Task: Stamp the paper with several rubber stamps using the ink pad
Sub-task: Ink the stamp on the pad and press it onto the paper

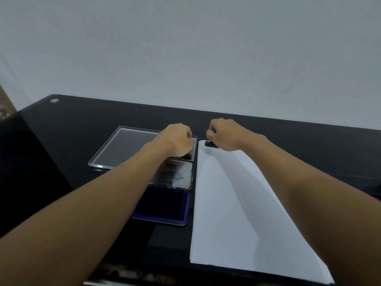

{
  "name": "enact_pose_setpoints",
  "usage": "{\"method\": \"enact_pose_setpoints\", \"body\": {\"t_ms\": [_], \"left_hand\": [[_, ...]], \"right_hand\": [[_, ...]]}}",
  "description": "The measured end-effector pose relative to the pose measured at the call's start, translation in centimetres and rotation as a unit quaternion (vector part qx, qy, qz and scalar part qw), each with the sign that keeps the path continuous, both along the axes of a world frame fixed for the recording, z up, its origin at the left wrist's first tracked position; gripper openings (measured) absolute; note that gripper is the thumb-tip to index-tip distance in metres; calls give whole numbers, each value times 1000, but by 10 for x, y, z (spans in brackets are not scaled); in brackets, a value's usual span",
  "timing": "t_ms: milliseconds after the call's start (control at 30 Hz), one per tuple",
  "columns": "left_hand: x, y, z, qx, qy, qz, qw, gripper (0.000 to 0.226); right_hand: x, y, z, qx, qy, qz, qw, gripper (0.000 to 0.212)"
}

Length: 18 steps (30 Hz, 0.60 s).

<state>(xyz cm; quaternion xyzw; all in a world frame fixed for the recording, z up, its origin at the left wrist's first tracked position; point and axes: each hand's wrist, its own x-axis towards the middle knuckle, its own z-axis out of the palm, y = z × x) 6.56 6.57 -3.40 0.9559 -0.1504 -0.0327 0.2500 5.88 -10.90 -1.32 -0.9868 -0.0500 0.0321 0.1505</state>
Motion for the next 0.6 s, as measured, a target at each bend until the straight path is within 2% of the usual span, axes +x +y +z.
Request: {"method": "enact_pose_setpoints", "body": {"t_ms": [600], "left_hand": [[10,-6,-9,55,-14,3,998,33]], "right_hand": [[2,6,-14,5,12,-14,1000,19]]}}
